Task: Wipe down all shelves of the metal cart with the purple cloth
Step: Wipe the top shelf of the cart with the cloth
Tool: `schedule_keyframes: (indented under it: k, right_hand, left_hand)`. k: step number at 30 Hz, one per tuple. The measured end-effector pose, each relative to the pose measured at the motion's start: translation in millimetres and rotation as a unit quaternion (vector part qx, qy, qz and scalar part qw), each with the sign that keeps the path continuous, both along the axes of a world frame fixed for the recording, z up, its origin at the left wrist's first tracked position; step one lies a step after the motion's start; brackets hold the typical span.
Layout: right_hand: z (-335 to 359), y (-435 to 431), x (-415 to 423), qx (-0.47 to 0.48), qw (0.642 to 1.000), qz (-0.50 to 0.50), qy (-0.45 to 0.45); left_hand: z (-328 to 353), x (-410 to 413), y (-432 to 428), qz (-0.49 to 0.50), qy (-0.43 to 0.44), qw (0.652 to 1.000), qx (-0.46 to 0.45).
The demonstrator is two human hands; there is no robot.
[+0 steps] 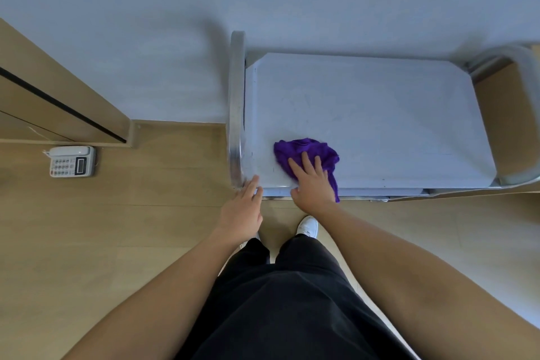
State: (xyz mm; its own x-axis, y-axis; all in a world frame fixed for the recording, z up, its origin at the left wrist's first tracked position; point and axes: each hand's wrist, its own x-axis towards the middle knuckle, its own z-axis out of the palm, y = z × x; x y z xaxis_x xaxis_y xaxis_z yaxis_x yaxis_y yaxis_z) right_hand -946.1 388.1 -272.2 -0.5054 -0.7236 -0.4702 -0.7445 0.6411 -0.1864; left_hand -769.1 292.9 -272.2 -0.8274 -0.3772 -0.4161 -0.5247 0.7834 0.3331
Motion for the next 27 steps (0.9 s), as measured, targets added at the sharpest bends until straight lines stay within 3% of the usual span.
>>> schedule_keyframes:
  k: [4,7,14,21,27]
  right_hand:
    - [3.4,-14.7,38.3,-0.033,0.994,0.086,-0.05]
    - [3.3,-15.3,30.9,-0.052,0.993,0.089,-0.063]
    - [4.3,1.9,-21.6,-0.008,0.992,-0.113,-0.062]
    - [6.1,-10.4,10.7,-0.023,0.995,0.084,-0.051]
    - [-3.8,-6.6,-55.0,-0.018,0.999,-0.031,-0.011]
  left_hand:
    - [0.1,-0.9,-5.1,0.011,-0.004,1.0,-0.007]
    - [0.5,-1.0,-6.3,0.012,-0.011,1.0,0.0]
    - [13.6,-8.3,-7.0,0.009,-0.035,0.999,0.027]
    - [19.0,-37.9,-6.4,-0.005,-0.006,0.999,0.042]
    - [22.7,-68.4,-5.8,0.014,-0.029,0.999,0.027]
